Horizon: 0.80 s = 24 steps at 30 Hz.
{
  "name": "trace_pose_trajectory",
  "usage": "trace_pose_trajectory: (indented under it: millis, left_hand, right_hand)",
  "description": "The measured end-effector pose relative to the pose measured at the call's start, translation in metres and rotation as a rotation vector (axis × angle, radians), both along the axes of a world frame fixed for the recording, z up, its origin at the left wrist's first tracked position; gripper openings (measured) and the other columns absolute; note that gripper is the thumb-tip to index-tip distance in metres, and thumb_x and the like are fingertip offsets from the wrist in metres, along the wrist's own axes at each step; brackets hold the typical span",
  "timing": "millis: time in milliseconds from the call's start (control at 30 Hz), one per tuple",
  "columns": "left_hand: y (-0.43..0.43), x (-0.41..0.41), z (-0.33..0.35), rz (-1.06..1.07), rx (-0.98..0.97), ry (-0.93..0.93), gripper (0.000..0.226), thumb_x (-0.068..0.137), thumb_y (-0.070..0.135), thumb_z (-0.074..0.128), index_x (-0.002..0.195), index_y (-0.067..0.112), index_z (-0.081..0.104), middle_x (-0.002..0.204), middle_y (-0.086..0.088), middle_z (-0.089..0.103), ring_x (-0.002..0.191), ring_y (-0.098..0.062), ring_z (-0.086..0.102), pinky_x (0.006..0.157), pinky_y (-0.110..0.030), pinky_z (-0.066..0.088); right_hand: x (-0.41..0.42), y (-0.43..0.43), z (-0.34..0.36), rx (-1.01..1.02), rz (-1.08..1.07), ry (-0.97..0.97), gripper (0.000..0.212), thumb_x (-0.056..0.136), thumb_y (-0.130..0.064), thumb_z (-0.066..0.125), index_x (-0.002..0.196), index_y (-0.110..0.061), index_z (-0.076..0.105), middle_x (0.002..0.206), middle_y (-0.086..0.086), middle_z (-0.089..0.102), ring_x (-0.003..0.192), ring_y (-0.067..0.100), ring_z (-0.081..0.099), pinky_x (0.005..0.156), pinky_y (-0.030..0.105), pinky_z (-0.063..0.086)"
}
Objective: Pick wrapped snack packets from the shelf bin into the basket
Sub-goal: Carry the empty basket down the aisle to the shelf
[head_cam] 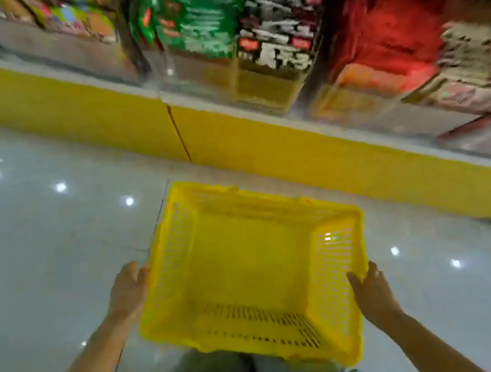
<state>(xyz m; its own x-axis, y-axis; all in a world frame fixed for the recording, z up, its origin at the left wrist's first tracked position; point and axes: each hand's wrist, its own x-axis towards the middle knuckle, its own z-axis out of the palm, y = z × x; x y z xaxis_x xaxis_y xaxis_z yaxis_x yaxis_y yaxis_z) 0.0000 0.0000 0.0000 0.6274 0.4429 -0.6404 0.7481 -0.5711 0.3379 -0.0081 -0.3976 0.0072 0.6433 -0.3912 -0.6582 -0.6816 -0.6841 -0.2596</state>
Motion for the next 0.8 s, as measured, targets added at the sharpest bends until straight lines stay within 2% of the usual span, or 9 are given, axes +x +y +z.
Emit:
trace_pose_trajectory:
  millis: [133, 200, 267, 333, 367, 467, 633, 733, 800]
  left_hand:
    - [-0.009, -0.004, -0.055, 0.086, -0.037, 0.055, 0.042, 0.099, 0.019, 0.041, 0.132, -0.007, 0.041, 0.138, -0.029, 0.042, 0.127, -0.041, 0.039, 0.103, -0.041, 0.029]
    - [-0.013, -0.002, -0.066, 0.175, -0.077, 0.044, 0.044, 0.098, 0.026, 0.042, 0.126, -0.008, 0.045, 0.130, -0.031, 0.047, 0.122, -0.043, 0.043, 0.101, -0.045, 0.033]
    - [-0.007, 0.004, -0.063, 0.208, -0.128, 0.067, 0.049, 0.098, 0.033, 0.042, 0.124, -0.009, 0.049, 0.127, -0.032, 0.050, 0.119, -0.043, 0.046, 0.101, -0.046, 0.036]
    - [0.002, 0.006, -0.052, 0.225, -0.187, 0.084, 0.054, 0.097, 0.038, 0.041, 0.124, -0.007, 0.050, 0.128, -0.029, 0.051, 0.119, -0.041, 0.048, 0.102, -0.045, 0.036]
    - [0.007, 0.005, -0.042, 0.232, -0.192, 0.075, 0.056, 0.097, 0.040, 0.040, 0.123, -0.007, 0.050, 0.127, -0.029, 0.052, 0.117, -0.041, 0.048, 0.100, -0.044, 0.037]
    - [0.022, -0.004, 0.007, 0.260, -0.111, 0.064, 0.058, 0.096, 0.043, 0.040, 0.119, -0.009, 0.049, 0.125, -0.032, 0.051, 0.116, -0.043, 0.048, 0.092, -0.042, 0.035]
    - [0.067, -0.030, 0.120, 0.315, -0.074, 0.014, 0.062, 0.096, 0.048, 0.036, 0.118, -0.007, 0.055, 0.124, -0.032, 0.053, 0.117, -0.044, 0.048, 0.095, -0.044, 0.035]
    - [0.098, -0.055, 0.197, 0.392, -0.013, -0.029, 0.064, 0.096, 0.049, 0.033, 0.113, -0.007, 0.057, 0.119, -0.035, 0.054, 0.114, -0.047, 0.049, 0.094, -0.046, 0.036]
    - [0.118, -0.075, 0.243, 0.459, 0.006, -0.087, 0.062, 0.097, 0.048, 0.034, 0.115, -0.006, 0.057, 0.120, -0.034, 0.055, 0.114, -0.047, 0.049, 0.093, -0.046, 0.037]
  right_hand:
    - [-0.004, 0.011, -0.053, -0.005, -0.303, 0.005, 0.057, 0.095, -0.018, 0.050, 0.135, 0.014, 0.027, 0.135, 0.035, 0.039, 0.125, 0.045, 0.040, 0.102, 0.046, 0.033]
    - [-0.004, 0.006, -0.064, -0.040, -0.376, 0.030, 0.048, 0.097, -0.024, 0.044, 0.128, 0.013, 0.039, 0.124, 0.033, 0.049, 0.118, 0.044, 0.047, 0.095, 0.044, 0.037]
    - [0.002, 0.000, -0.061, -0.024, -0.381, 0.024, 0.046, 0.099, -0.027, 0.040, 0.111, 0.016, 0.052, 0.107, 0.033, 0.057, 0.105, 0.044, 0.055, 0.087, 0.047, 0.042]
    - [0.006, -0.004, -0.048, -0.016, -0.332, 0.068, 0.051, 0.100, -0.032, 0.033, 0.105, 0.013, 0.057, 0.111, 0.036, 0.057, 0.100, 0.041, 0.057, 0.088, 0.049, 0.042]
    - [0.007, -0.003, -0.037, -0.022, -0.303, 0.081, 0.055, 0.100, -0.035, 0.031, 0.109, 0.012, 0.057, 0.116, 0.035, 0.056, 0.104, 0.041, 0.055, 0.090, 0.048, 0.041]
    - [0.013, 0.008, 0.015, -0.032, -0.235, 0.067, 0.059, 0.101, -0.036, 0.026, 0.118, 0.013, 0.053, 0.122, 0.034, 0.053, 0.113, 0.044, 0.051, 0.092, 0.045, 0.038]
    - [0.023, 0.045, 0.126, 0.008, -0.179, -0.009, 0.058, 0.099, -0.042, 0.026, 0.116, 0.007, 0.052, 0.116, 0.029, 0.056, 0.107, 0.039, 0.054, 0.084, 0.039, 0.042]
    - [0.030, 0.081, 0.197, 0.015, -0.091, -0.100, 0.055, 0.100, -0.041, 0.027, 0.114, 0.004, 0.056, 0.114, 0.033, 0.056, 0.106, 0.043, 0.053, 0.087, 0.044, 0.041]
    - [0.035, 0.110, 0.237, 0.015, -0.075, -0.185, 0.060, 0.099, -0.044, 0.028, 0.104, 0.007, 0.059, 0.110, 0.035, 0.057, 0.104, 0.046, 0.053, 0.089, 0.048, 0.040]
